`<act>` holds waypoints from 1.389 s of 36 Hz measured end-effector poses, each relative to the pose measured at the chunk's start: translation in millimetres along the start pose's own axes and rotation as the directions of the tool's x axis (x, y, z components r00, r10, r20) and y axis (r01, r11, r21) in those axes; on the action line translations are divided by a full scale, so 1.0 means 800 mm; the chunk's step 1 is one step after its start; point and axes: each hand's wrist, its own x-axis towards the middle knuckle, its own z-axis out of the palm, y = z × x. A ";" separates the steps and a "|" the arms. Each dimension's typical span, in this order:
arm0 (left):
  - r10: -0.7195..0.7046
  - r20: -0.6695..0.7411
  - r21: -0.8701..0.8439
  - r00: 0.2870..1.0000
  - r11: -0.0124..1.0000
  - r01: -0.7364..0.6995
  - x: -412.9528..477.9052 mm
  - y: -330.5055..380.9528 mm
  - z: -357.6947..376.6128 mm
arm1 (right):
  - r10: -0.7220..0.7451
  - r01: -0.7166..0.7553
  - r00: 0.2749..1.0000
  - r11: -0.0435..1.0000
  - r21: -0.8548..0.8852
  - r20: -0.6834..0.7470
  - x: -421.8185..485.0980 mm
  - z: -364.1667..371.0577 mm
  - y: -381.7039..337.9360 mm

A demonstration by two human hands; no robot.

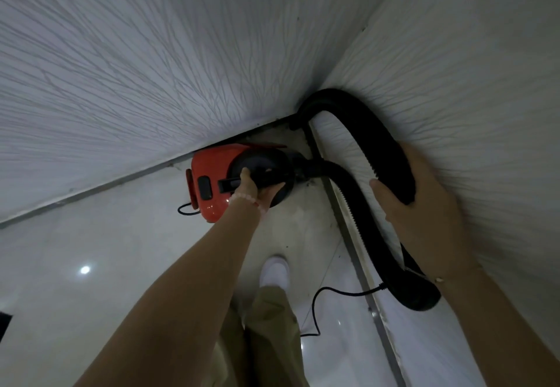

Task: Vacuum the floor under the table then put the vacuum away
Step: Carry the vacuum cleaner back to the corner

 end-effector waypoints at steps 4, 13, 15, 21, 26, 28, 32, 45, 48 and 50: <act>-0.007 0.029 0.010 1.000 1.000 0.007 -0.020 0.001 -0.005 | 0.008 -0.009 1.000 1.000 0.021 0.003 0.003 0.002 0.003; 0.006 0.032 0.098 0.999 0.995 -0.009 -0.054 0.008 -0.032 | -0.051 0.051 0.999 0.992 -0.118 0.005 -0.005 0.007 0.011; 0.000 0.025 0.106 1.000 0.994 -0.003 -0.061 0.011 -0.035 | -0.049 0.049 0.999 0.986 -0.157 0.005 -0.007 0.009 0.012; 0.076 0.015 0.582 0.997 0.810 -0.070 -0.100 0.010 -0.036 | -0.094 0.091 0.996 0.969 -0.229 -0.001 -0.009 0.011 0.017; 0.384 0.273 0.960 0.882 -0.057 -0.273 -0.111 0.026 -0.049 | -0.143 0.124 0.988 0.959 -0.253 -0.060 -0.013 0.012 0.016; 0.427 0.471 0.835 0.772 -0.497 -0.234 -0.109 0.036 -0.061 | -0.151 0.130 0.986 0.961 -0.244 -0.068 -0.017 0.012 0.018; 0.297 0.581 0.595 0.758 -0.791 -0.146 -0.101 0.047 -0.065 | -0.177 0.150 0.981 0.954 -0.260 -0.082 -0.025 0.012 0.023; 0.042 0.536 0.342 0.843 -0.924 -0.171 -0.021 0.061 -0.042 | -0.273 0.100 0.919 0.860 -0.501 -0.285 0.001 0.040 0.016; 0.022 0.583 0.312 0.812 -0.929 -0.199 -0.014 0.068 -0.051 | -0.302 0.019 0.883 0.789 -0.614 -0.360 -0.002 0.054 0.002; 0.012 0.606 0.296 0.795 -0.932 -0.211 -0.015 0.068 -0.049 | -0.326 -0.010 0.847 0.780 -0.626 -0.420 -0.009 0.065 -0.007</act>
